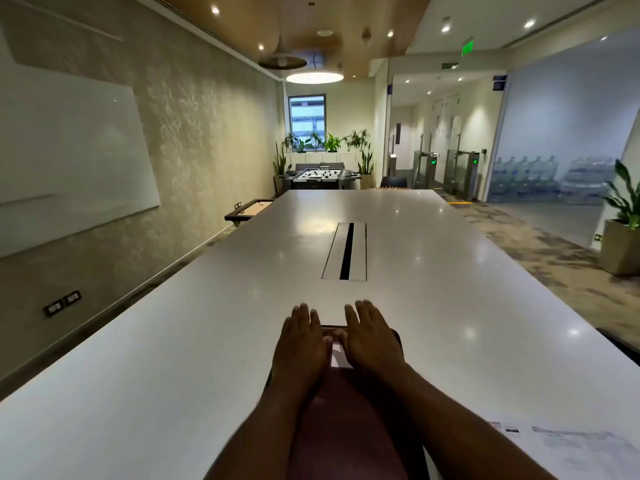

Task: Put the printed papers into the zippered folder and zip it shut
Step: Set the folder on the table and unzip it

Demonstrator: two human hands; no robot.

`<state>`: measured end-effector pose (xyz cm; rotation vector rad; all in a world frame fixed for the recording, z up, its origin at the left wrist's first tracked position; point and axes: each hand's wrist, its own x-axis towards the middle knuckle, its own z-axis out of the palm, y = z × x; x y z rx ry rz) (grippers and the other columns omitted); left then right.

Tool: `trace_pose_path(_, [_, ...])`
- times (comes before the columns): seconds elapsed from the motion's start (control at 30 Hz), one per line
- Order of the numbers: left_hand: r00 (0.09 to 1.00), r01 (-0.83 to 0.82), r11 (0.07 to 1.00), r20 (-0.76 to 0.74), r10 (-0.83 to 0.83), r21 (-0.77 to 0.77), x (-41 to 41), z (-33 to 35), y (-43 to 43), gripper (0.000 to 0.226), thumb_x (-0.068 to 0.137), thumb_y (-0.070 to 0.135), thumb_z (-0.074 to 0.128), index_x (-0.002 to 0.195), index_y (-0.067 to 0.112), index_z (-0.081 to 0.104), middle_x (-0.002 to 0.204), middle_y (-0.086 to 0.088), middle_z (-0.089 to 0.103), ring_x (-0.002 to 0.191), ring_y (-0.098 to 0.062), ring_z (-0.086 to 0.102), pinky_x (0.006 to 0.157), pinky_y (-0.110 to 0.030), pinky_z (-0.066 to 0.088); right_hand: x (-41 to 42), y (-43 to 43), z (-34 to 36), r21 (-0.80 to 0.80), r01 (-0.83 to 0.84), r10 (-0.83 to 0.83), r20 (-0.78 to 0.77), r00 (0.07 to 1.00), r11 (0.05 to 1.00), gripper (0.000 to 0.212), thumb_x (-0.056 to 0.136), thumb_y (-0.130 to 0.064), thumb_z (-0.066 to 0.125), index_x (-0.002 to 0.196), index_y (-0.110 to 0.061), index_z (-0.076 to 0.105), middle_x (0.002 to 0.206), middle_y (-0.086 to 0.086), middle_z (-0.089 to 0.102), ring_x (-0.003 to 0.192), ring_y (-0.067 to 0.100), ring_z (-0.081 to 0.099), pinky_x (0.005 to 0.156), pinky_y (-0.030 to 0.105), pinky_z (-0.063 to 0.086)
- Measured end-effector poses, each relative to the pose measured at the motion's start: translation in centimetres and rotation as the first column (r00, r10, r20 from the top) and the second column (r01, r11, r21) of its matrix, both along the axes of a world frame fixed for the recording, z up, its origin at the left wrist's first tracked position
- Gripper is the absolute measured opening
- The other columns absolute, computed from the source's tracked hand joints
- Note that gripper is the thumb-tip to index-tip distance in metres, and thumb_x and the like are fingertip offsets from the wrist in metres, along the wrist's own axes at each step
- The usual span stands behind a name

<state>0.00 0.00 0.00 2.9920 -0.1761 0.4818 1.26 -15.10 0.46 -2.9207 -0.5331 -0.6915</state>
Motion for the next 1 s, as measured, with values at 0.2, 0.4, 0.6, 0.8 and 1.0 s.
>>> trace_pose_path(0.2, [0.975, -0.079, 0.996, -0.211, 0.071, -0.031, 0.0, -5.0, 0.3, 0.068, 0.1, 0.05, 0.024, 0.151, 0.007, 0.012, 0.159, -0.021, 0.008, 0.148, -0.032, 0.004, 0.119, -0.042, 0.006, 0.9, -0.8, -4.9, 0.02, 0.032, -0.026, -0.262, 0.965, 0.999, 0.066, 0.096, -0.051, 0.038, 0.143, -0.005, 0.036, 0.151, 0.02, 0.035, 0.144, 0.031, 0.025, 0.12, 0.039, 0.017])
trace_pose_path(0.4, [0.982, -0.101, 0.993, -0.165, 0.09, -0.059, 0.0, -6.5, 0.2, 0.066, 0.099, 0.051, 0.02, 0.151, 0.009, 0.015, 0.159, -0.019, 0.012, 0.148, -0.03, 0.006, 0.119, -0.042, 0.005, 2.9, 0.0, -4.3, -0.047, -0.001, -0.013, -0.289, 0.957, 0.999, 0.05, 0.094, -0.047, 0.04, 0.123, -0.009, 0.055, 0.128, 0.016, 0.055, 0.117, 0.031, 0.052, 0.098, 0.039, 0.042])
trace_pose_path(0.6, [0.986, -0.095, 0.99, -0.146, 0.079, -0.101, -0.2, -6.5, 0.3, 0.065, 0.099, 0.049, 0.023, 0.151, 0.011, 0.017, 0.159, -0.017, 0.014, 0.148, -0.028, 0.007, 0.12, -0.041, 0.005, 6.7, 3.9, -3.0, 0.014, -0.056, 0.057, -0.429, 0.902, 0.998, 0.048, 0.099, -0.04, 0.038, 0.136, -0.011, 0.045, 0.136, 0.017, 0.051, 0.124, 0.035, 0.048, 0.1, 0.047, 0.042])
trace_pose_path(0.8, [0.989, -0.059, 0.983, -0.145, 0.034, -0.176, -0.1, -6.7, 0.6, 0.066, 0.098, 0.047, 0.023, 0.152, 0.013, 0.01, 0.16, -0.014, 0.011, 0.148, -0.027, 0.004, 0.12, -0.04, 0.002, 10.6, 8.5, -2.2, 0.102, -0.108, 0.148, -0.597, 0.789, 0.989, 0.046, 0.101, -0.039, 0.037, 0.143, -0.022, 0.043, 0.147, 0.012, 0.046, 0.134, 0.033, 0.042, 0.108, 0.045, 0.037])
trace_pose_path(1.0, [0.988, -0.058, 0.986, -0.15, 0.034, -0.156, -0.1, -6.8, 0.6, 0.065, 0.099, 0.048, 0.02, 0.152, 0.011, 0.012, 0.159, -0.016, 0.012, 0.148, -0.029, 0.005, 0.12, -0.042, 0.002, 12.7, 10.7, -1.3, 0.14, -0.163, 0.215, -0.663, 0.717, 0.977, 0.038, 0.102, -0.03, 0.038, 0.125, -0.011, 0.062, 0.137, 0.009, 0.058, 0.125, 0.029, 0.05, 0.106, 0.04, 0.04])
